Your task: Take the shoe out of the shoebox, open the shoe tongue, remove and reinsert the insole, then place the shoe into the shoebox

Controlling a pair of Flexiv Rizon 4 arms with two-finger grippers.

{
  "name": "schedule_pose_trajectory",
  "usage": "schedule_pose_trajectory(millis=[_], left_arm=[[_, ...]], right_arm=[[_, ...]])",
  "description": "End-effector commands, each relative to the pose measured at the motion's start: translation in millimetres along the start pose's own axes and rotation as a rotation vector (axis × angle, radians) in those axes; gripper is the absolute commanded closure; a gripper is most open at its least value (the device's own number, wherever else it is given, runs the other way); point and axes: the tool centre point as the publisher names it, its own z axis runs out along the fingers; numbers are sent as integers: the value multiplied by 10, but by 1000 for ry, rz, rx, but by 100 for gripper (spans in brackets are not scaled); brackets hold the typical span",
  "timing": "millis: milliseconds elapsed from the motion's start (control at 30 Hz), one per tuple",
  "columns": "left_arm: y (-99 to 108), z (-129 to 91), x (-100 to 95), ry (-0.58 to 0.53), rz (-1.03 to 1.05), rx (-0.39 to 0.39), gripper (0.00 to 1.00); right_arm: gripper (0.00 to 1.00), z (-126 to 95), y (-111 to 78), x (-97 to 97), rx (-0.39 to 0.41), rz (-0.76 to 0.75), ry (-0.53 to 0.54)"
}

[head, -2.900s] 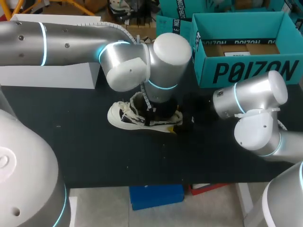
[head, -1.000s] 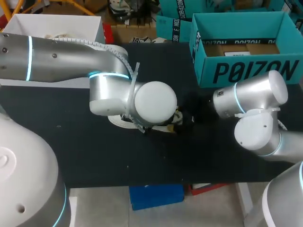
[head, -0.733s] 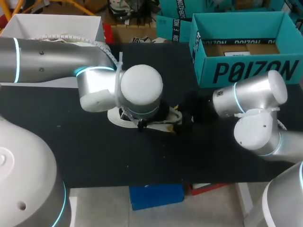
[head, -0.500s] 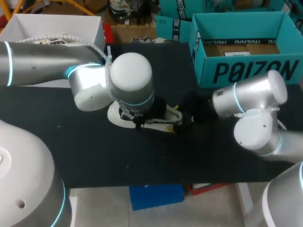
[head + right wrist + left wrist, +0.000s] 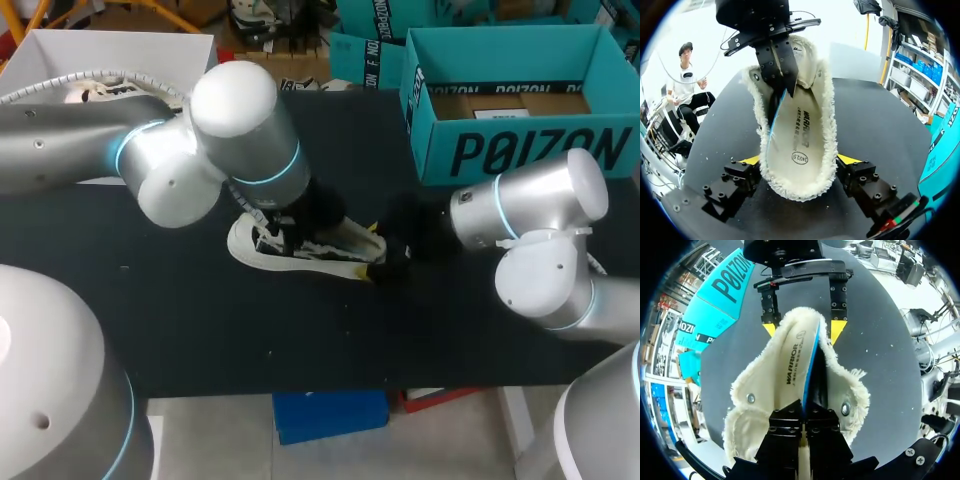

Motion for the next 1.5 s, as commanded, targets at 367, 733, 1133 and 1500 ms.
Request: schedule_pose_trajectory(millis=[367,733,1133,1500], left_arm=[[-82,-165,29,14,-1,80,100],[50,-132,92,21,-37,65,100],[-95,-137,59,33,0,101,100],[-251,-72,18,77,37,99,0]], right_arm=[[100,32,-23,-1,1,1,-2],[100,32,-23,-1,1,1,-2],[100,32,-23,-1,1,1,-2],[100,32,-23,-1,1,1,-2]])
